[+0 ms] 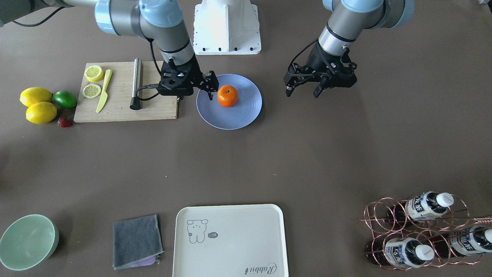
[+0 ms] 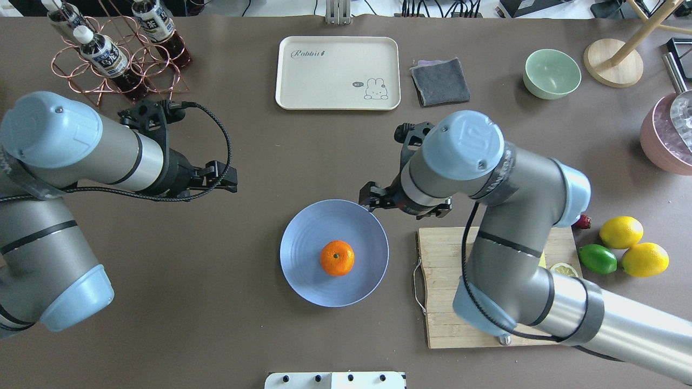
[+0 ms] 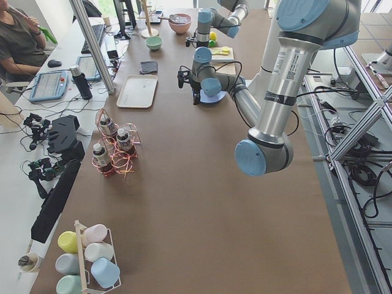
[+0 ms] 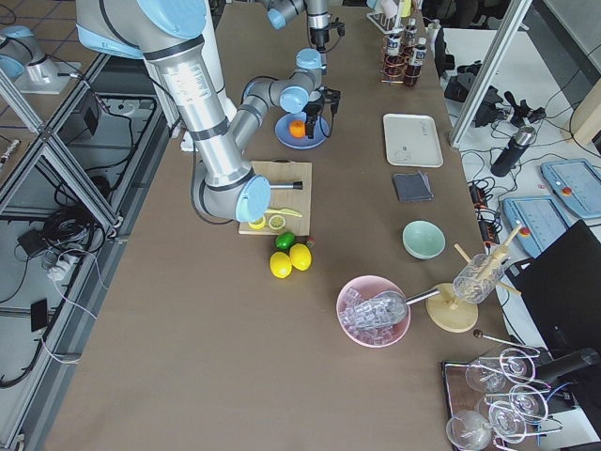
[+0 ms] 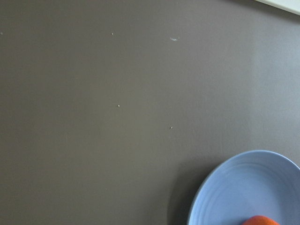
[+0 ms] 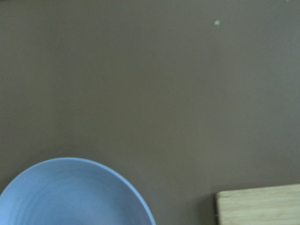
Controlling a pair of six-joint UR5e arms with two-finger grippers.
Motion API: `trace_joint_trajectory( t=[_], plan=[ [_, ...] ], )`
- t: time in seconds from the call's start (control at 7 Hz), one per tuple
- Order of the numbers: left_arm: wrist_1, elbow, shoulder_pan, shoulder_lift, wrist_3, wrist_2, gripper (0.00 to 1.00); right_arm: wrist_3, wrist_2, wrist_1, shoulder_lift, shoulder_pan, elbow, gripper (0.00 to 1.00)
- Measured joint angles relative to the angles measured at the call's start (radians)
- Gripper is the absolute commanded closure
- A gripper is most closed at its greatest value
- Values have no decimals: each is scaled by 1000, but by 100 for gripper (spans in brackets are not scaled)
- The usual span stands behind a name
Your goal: Pick orange to plate
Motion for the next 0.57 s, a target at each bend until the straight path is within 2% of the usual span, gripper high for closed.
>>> trace_joint_trajectory(
  t=[0.29,0.57],
  plan=[
    [245,-75,-180,25,286,-68,3,-379,161,-4,-187,248,41,0],
    [350,-123,-384,153,621,-152,3,-898,330,-7,-400,578,-6,0]
  ],
)
